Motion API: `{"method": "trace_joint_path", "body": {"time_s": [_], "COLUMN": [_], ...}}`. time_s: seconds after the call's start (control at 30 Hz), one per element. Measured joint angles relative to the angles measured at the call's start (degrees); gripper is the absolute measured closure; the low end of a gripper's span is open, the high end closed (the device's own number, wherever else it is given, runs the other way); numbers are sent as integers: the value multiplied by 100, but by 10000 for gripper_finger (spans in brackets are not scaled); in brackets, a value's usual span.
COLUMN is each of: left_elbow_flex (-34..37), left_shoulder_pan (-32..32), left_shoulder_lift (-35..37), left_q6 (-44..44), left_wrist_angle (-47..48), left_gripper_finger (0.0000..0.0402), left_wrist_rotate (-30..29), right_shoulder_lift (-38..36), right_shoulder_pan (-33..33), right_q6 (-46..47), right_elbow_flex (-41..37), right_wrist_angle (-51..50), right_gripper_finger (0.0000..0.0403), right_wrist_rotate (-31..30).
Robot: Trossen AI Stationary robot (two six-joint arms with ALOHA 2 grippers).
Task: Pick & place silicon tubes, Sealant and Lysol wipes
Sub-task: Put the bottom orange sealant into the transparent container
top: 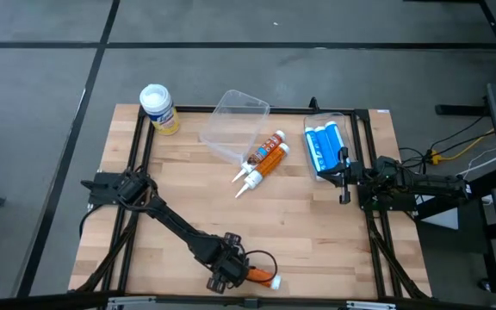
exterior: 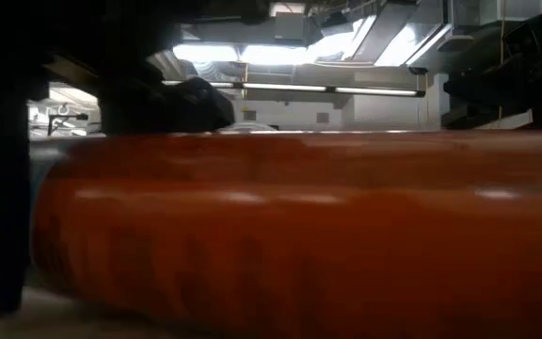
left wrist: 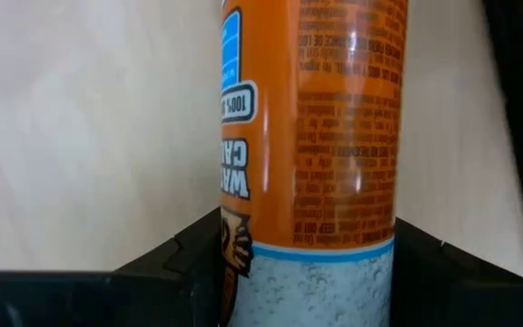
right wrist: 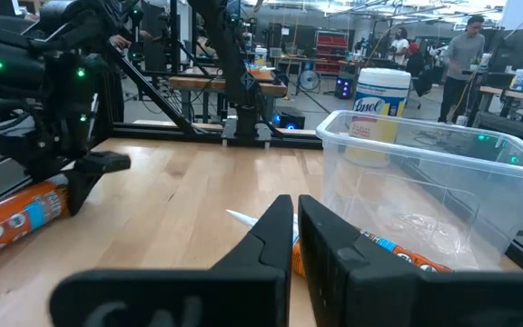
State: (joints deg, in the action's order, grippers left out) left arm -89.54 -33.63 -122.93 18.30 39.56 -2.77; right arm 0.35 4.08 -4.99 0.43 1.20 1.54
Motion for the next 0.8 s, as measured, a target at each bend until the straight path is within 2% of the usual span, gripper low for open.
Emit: {"method": "trace_joint_path", "body": {"time_s": [0.47, 0.8], "left_elbow_flex": [0, 9], "left_shoulder_pan": [-2, -7], "left_shoulder_lift": [812, 1771], "left_q6": [-46, -11], "left_wrist_angle": [815, 840], "left_gripper_finger": [195, 195], "left_wrist_rotate": [-701, -1283], "right_shoulder_lift": [-1, -1], "right_shoulder_pan": [0, 0], "right_q6": [0, 0], "right_elbow_flex": [0, 0], "right_wrist_angle": [1, 1], "right_gripper_finger": [378, 378], "right_wrist_rotate": [0, 0]}}
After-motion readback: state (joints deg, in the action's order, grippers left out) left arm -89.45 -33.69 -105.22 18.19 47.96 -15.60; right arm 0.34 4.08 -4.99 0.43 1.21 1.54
